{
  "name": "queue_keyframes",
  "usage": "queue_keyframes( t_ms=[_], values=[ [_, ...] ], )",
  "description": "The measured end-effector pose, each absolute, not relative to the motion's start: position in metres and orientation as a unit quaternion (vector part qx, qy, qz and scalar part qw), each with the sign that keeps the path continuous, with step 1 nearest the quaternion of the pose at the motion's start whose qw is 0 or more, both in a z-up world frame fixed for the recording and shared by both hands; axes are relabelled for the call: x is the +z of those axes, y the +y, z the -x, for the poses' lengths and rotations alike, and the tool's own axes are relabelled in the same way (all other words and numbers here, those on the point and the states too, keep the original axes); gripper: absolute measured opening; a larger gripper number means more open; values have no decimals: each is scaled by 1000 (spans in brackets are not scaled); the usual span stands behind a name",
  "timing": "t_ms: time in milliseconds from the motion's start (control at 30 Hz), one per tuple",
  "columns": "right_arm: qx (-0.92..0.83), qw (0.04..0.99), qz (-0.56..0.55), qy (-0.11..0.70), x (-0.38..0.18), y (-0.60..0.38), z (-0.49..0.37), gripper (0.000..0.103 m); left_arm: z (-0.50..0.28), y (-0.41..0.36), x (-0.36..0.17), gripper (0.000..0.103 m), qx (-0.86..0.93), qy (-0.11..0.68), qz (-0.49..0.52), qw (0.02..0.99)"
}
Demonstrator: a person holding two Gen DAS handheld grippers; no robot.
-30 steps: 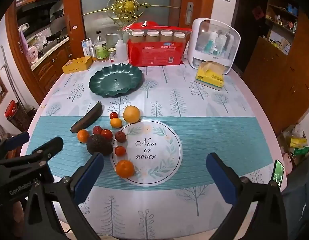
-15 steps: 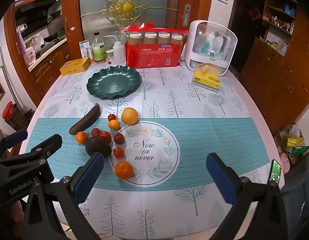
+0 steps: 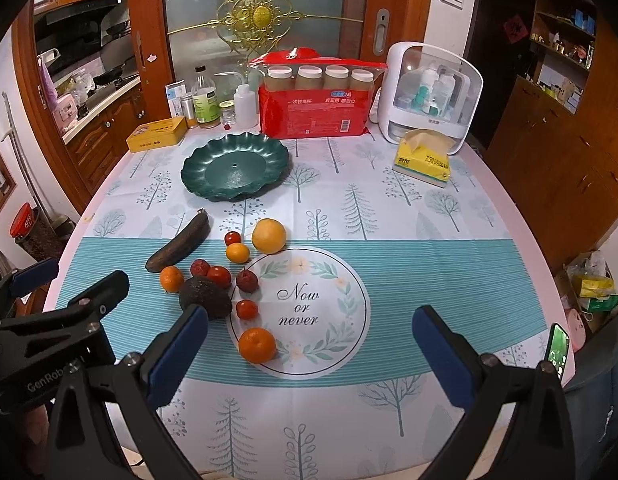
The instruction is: Organize fruits
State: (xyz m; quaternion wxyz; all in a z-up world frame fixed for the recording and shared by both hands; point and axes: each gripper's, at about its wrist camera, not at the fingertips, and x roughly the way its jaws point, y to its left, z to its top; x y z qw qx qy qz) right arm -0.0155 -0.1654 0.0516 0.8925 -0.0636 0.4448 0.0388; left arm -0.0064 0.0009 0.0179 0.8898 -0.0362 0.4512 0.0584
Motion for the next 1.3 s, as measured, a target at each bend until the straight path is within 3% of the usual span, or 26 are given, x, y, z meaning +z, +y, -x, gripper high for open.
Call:
queue_keyframes(
  t_ms=[1300],
  values=[
    [30,902,42,428,51,-147,25,102,4,17,15,92,26,445,34,894]
  ],
)
